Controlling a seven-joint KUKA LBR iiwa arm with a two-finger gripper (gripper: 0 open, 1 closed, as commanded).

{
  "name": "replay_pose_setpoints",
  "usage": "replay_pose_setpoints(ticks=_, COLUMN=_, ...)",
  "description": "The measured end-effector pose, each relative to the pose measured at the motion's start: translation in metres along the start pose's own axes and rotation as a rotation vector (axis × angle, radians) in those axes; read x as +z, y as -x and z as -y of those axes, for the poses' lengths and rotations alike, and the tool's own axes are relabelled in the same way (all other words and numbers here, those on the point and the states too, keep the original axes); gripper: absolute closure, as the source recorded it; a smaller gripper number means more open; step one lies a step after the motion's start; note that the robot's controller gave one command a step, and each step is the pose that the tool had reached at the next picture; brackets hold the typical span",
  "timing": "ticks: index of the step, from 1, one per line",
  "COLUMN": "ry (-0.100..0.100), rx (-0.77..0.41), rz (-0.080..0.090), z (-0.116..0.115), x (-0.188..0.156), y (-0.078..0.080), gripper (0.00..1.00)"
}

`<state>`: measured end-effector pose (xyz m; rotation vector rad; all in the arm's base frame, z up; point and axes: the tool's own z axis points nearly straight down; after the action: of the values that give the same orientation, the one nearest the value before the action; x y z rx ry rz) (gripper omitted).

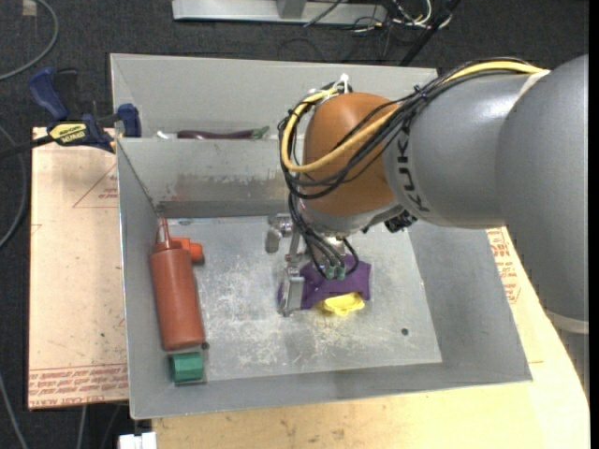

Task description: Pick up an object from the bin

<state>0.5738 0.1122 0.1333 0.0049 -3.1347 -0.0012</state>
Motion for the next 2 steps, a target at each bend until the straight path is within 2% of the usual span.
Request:
replay_pose_setpoints(ticks=1, ry=0.001, rx=0.002, rz=0.006, z=0.0, x=-0.005, y=0.001, gripper=0.0)
replay_pose_setpoints(ticks=2, ry=0.005, rx=0.06, rz=0.013, z=0.013, x=0.004, y=-0.01, gripper=0.0)
